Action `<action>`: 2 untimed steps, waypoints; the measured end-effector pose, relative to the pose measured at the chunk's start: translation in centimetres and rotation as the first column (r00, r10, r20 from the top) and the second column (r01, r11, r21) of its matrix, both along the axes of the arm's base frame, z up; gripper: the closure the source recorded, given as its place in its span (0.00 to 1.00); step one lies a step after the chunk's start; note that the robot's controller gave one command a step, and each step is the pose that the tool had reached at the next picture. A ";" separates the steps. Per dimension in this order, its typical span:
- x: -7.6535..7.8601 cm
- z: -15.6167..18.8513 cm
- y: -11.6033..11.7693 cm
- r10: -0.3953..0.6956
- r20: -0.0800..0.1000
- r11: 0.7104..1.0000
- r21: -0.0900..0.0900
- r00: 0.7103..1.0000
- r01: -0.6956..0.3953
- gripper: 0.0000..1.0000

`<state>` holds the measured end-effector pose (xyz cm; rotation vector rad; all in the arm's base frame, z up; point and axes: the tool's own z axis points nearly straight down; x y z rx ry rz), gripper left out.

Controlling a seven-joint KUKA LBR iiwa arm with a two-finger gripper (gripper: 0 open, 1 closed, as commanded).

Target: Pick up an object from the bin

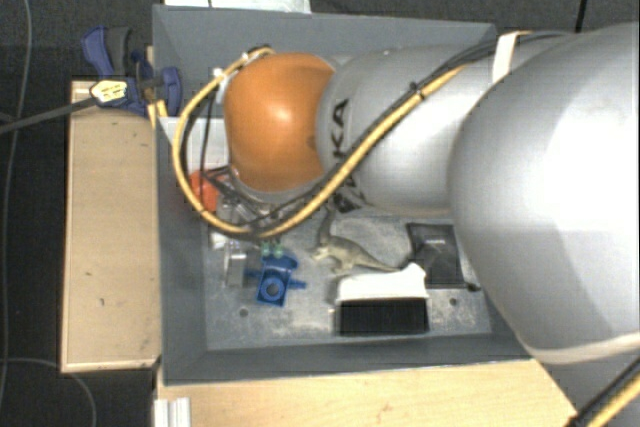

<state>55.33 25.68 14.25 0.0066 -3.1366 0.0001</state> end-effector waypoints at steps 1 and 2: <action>0.2 0.5 -0.1 -0.006 0.007 1.000 0.002 1.000 0.006 0.00; -2.5 -1.5 -4.3 0.062 0.006 0.998 0.002 0.998 -0.062 0.00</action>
Offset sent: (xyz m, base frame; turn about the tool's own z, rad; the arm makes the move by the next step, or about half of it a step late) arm -0.0407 -0.0702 -0.0289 -0.0957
